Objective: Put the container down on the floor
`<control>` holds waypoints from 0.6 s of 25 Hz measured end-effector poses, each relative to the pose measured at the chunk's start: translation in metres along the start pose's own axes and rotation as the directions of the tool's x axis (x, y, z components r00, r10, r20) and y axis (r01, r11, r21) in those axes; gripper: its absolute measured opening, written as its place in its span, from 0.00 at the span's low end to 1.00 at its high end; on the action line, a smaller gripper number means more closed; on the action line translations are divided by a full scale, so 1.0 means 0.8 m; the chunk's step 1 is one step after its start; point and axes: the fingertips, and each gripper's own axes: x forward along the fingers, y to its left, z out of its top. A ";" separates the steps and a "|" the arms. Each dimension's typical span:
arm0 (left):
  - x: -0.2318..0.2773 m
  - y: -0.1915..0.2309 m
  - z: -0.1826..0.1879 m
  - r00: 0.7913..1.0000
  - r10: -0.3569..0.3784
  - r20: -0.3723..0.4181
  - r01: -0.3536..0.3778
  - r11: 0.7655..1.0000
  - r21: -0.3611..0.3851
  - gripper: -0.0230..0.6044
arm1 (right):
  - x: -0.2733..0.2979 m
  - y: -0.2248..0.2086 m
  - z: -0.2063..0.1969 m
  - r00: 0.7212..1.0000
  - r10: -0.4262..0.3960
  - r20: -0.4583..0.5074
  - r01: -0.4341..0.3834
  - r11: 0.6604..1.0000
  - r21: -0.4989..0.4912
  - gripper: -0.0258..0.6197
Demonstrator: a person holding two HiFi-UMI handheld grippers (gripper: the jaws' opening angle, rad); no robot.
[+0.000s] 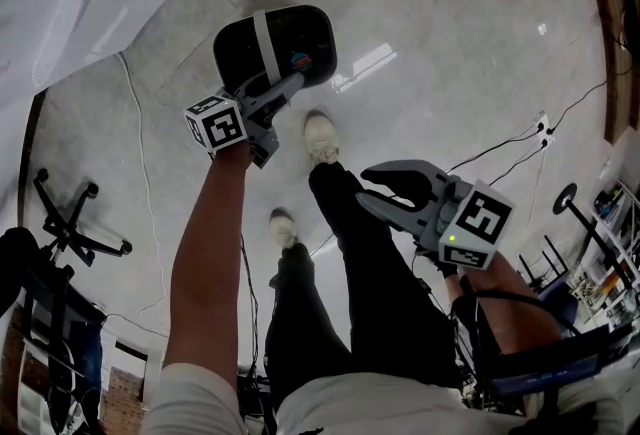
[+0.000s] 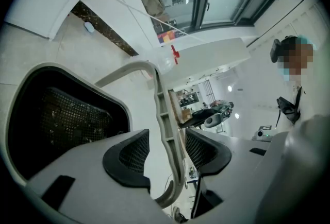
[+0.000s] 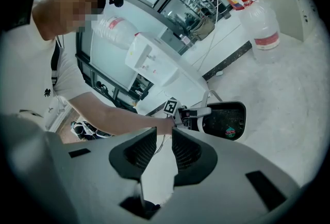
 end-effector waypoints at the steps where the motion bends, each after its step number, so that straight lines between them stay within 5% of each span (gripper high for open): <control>1: 0.000 0.000 0.001 1.000 0.002 0.002 -0.002 1.000 0.000 0.38 | 0.000 0.000 -0.001 1.000 0.001 -0.001 -0.001 1.000 0.001 0.18; 15: -0.114 -0.018 -0.002 0.982 0.165 0.096 -0.163 0.986 -0.025 0.43 | 0.011 0.031 0.009 1.000 -0.010 -0.003 0.010 0.999 -0.039 0.18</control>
